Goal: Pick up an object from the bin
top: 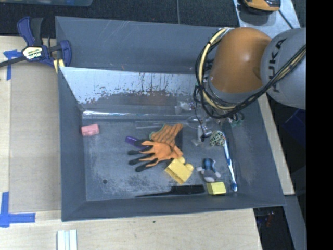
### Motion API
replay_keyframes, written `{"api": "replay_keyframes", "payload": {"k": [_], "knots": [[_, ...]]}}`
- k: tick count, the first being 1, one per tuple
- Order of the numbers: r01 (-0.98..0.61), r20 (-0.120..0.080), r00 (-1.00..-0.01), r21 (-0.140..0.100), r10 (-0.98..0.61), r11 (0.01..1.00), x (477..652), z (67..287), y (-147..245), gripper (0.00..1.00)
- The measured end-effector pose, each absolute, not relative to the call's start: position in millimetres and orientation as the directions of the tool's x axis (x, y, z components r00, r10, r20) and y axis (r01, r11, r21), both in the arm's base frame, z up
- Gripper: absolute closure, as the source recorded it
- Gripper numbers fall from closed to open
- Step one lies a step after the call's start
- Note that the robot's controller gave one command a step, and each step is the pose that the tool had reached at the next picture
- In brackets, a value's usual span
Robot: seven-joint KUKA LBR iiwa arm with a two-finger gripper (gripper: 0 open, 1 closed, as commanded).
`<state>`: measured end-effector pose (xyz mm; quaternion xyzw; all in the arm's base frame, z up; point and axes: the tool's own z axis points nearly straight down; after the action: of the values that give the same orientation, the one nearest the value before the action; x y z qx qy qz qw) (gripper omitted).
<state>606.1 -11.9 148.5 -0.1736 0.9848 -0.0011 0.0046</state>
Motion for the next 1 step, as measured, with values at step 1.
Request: {"api": "replay_keyframes", "payload": {"k": [1], "knots": [[-0.251, -0.001, -0.968, 0.001, -0.251, 0.968, 590.4, 149.7, 25.5, 0.00]]}}
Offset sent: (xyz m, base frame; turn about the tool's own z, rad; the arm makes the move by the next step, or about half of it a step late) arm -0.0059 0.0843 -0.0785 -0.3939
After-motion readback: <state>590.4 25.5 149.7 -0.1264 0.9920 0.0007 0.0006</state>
